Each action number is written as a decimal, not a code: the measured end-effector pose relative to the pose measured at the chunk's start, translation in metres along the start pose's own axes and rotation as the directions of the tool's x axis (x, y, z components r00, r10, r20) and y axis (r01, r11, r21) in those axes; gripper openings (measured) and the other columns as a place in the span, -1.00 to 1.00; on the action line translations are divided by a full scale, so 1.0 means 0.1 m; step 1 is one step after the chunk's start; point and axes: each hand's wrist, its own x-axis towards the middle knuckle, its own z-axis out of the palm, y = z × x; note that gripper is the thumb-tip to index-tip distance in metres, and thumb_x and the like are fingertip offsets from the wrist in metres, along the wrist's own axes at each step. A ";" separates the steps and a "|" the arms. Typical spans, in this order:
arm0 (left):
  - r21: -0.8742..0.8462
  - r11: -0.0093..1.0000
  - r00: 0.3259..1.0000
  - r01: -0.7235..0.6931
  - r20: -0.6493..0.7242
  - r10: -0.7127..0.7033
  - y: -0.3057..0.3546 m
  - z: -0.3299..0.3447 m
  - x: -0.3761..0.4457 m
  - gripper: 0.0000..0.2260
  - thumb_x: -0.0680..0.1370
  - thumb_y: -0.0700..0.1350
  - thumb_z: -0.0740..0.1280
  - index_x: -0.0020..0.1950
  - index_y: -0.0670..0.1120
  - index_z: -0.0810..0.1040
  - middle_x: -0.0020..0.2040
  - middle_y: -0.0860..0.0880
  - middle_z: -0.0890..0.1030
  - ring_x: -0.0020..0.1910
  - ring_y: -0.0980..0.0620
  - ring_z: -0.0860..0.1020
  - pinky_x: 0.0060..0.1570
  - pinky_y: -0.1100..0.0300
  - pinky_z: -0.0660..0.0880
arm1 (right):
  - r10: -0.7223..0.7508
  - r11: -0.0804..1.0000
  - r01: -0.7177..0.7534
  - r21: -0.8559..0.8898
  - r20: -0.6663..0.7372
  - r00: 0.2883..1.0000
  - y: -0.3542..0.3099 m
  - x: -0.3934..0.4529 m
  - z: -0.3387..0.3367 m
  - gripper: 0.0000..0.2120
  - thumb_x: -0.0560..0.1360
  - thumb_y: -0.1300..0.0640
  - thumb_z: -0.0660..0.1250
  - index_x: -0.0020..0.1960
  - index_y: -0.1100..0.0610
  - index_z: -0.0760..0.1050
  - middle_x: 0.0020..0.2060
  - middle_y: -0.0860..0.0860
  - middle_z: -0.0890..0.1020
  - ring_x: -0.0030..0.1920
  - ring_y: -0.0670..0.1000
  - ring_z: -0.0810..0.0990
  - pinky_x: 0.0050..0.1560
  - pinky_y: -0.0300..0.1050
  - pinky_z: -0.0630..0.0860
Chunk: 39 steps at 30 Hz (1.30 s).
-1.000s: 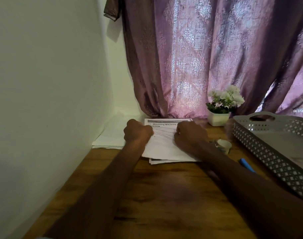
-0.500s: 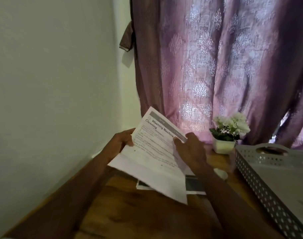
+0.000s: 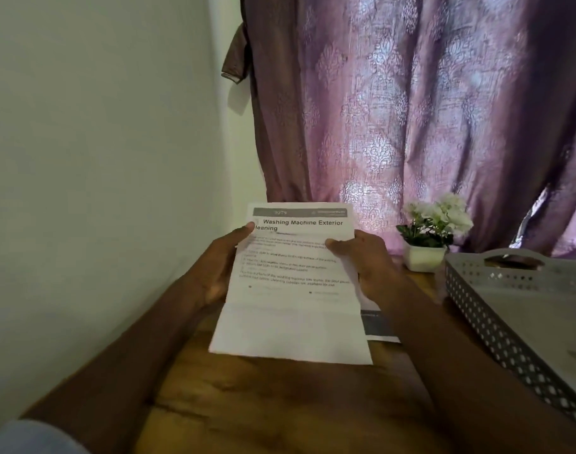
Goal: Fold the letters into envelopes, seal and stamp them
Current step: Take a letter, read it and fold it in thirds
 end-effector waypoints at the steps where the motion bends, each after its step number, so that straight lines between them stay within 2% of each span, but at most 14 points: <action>1: 0.023 1.000 1.000 -0.004 -0.013 0.004 -0.01 -0.01 0.02 -0.60 0.59 0.10 0.42 0.35 -0.07 0.65 0.31 -0.19 0.65 0.29 -0.24 0.62 0.31 -0.20 0.52 | -0.003 1.000 0.003 -0.023 0.021 1.000 -0.01 0.00 0.00 -0.79 0.53 0.32 0.45 0.14 0.16 0.65 -0.03 0.08 0.76 -0.05 0.13 0.73 -0.14 0.00 0.62; 4: 0.104 0.992 0.992 -0.066 -0.101 0.077 -0.03 -0.07 0.03 -0.64 0.56 -0.04 0.48 0.33 -0.14 0.63 0.26 -0.24 0.67 0.22 -0.31 0.65 0.34 -0.32 0.48 | 0.005 0.997 -0.005 -0.071 0.006 1.000 0.01 -0.01 0.03 -0.82 0.58 0.18 0.44 0.17 0.16 0.64 0.00 0.08 0.76 0.01 0.16 0.72 0.13 0.16 0.63; 6: 0.173 0.979 0.977 -0.108 -0.165 0.137 -0.03 -0.05 0.02 -0.72 0.57 -0.15 0.47 0.27 -0.15 0.64 0.18 -0.23 0.71 0.13 -0.30 0.69 0.25 -0.33 0.55 | 0.001 0.995 -0.002 -0.097 -0.013 1.000 0.02 0.00 0.03 -0.80 0.58 0.15 0.44 0.19 0.16 0.64 0.03 0.08 0.76 0.02 0.17 0.72 0.17 0.19 0.62; 10: 0.233 0.960 0.951 -0.155 -0.228 0.209 0.03 0.00 0.04 -0.75 0.56 -0.18 0.49 0.23 -0.12 0.66 0.08 -0.15 0.76 0.02 -0.21 0.74 0.09 -0.23 0.65 | 0.004 0.994 -0.010 -0.109 -0.057 0.998 0.05 0.02 0.04 -0.80 0.59 0.20 0.42 0.21 0.14 0.63 0.04 0.09 0.75 0.03 0.18 0.72 0.11 0.16 0.64; 13: 0.267 0.948 0.932 -0.174 -0.267 0.247 0.03 -0.04 0.08 -0.79 0.56 -0.19 0.49 0.19 -0.06 0.66 0.03 -0.13 0.77 -0.02 -0.16 0.75 0.04 -0.18 0.68 | 0.026 0.997 -0.031 -0.071 -0.073 0.997 0.08 0.04 0.03 -0.78 0.59 0.31 0.36 0.20 0.13 0.62 0.03 0.11 0.74 0.04 0.17 0.71 -0.10 0.02 0.61; 18: 0.308 0.936 0.908 -0.169 -0.321 0.269 0.01 -0.10 0.14 -0.85 0.54 -0.25 0.44 -0.03 0.00 0.72 -0.09 -0.12 0.76 -0.19 -0.10 0.74 -0.22 0.08 0.64 | 0.045 0.999 -0.047 -0.018 -0.103 0.994 0.09 0.06 0.01 -0.82 0.55 0.32 0.34 0.00 0.12 0.67 -0.05 0.14 0.71 -0.03 0.16 0.66 0.07 0.09 0.61; 21: 0.279 0.952 0.916 -0.128 -0.334 0.221 0.00 -0.08 0.14 -0.89 0.45 -0.12 0.49 -0.04 -0.02 0.75 -0.10 -0.14 0.76 -0.08 -0.22 0.73 -0.01 -0.03 0.67 | 0.051 0.999 -0.049 0.023 -0.113 0.992 0.07 0.05 -0.01 -0.84 0.50 0.29 0.39 0.06 0.21 0.66 -0.07 0.17 0.70 -0.07 0.17 0.67 0.00 0.05 0.61; 23: 0.141 0.986 0.938 -0.092 -0.321 0.134 0.01 -0.09 0.10 -0.65 0.31 -0.06 0.58 0.05 -0.13 0.73 0.00 -0.23 0.75 -0.02 -0.34 0.71 0.16 -0.20 0.63 | 0.073 0.996 -0.068 0.048 -0.103 0.992 0.07 0.04 -0.01 -0.76 0.49 0.27 0.39 0.14 0.27 0.64 -0.04 0.18 0.71 -0.04 0.20 0.68 0.01 0.06 0.63; 26: 0.029 0.993 0.952 -0.112 -0.282 0.115 0.04 -0.14 0.09 -0.49 0.13 -0.05 0.58 0.04 -0.19 0.75 0.04 -0.27 0.74 -0.19 -0.29 0.71 -0.04 -0.10 0.66 | 0.106 0.992 -0.101 0.082 -0.061 0.992 0.09 0.05 -0.02 -0.66 0.47 0.19 0.25 0.11 0.27 0.70 0.00 0.18 0.73 -0.05 0.18 0.64 0.02 0.05 0.61; 29: 0.076 0.983 0.936 -0.167 -0.302 0.182 0.02 -0.12 0.13 -0.67 0.41 -0.04 0.51 0.13 -0.14 0.72 0.09 -0.25 0.72 -0.07 -0.29 0.72 0.07 -0.21 0.65 | 0.049 0.997 -0.045 0.067 -0.051 0.998 0.09 0.07 -0.02 -0.72 0.50 0.17 0.37 0.19 0.19 0.65 0.05 0.19 0.72 -0.01 0.17 0.65 0.11 0.11 0.61; 31: 0.154 0.964 0.913 -0.215 -0.318 0.254 0.01 -0.11 0.17 -0.80 0.54 -0.17 0.43 0.13 0.00 0.73 0.12 -0.21 0.72 0.02 -0.29 0.72 0.11 -0.27 0.64 | 0.010 0.999 -0.008 0.054 -0.028 1.000 0.10 0.09 0.01 -0.69 0.53 0.23 0.44 0.25 0.06 0.61 0.08 0.16 0.70 0.03 0.16 0.65 0.07 0.10 0.64; 34: 0.170 0.959 0.895 -0.229 -0.350 0.276 -0.03 -0.10 0.19 -0.73 0.57 -0.27 0.42 0.15 0.06 0.71 0.10 -0.15 0.74 0.01 -0.25 0.73 0.06 -0.26 0.66 | 0.046 0.997 -0.048 0.056 0.039 0.998 0.11 0.10 0.02 -0.56 0.47 0.20 0.55 0.31 0.14 0.55 0.13 0.19 0.70 0.10 0.22 0.68 0.12 0.19 0.64; 36: 0.145 0.961 0.889 -0.235 -0.367 0.273 -0.05 -0.09 0.21 -0.74 0.58 -0.26 0.42 0.19 0.04 0.67 0.12 -0.15 0.73 0.03 -0.24 0.73 0.07 -0.27 0.66 | 0.098 0.995 -0.101 0.020 0.111 0.989 0.11 0.08 0.01 -0.52 0.44 0.26 0.56 0.32 0.24 0.55 0.15 0.23 0.70 0.12 0.30 0.69 0.20 0.33 0.60; 39: 0.172 0.954 0.881 -0.246 -0.370 0.294 -0.07 -0.09 0.20 -0.78 0.60 -0.18 0.44 0.24 -0.01 0.64 0.11 -0.15 0.74 0.05 -0.21 0.72 0.10 -0.24 0.65 | 0.091 0.996 -0.090 -0.020 0.100 0.991 0.12 0.07 -0.01 -0.55 0.43 0.38 0.52 0.30 0.27 0.57 0.11 0.23 0.71 0.09 0.31 0.70 0.20 0.36 0.59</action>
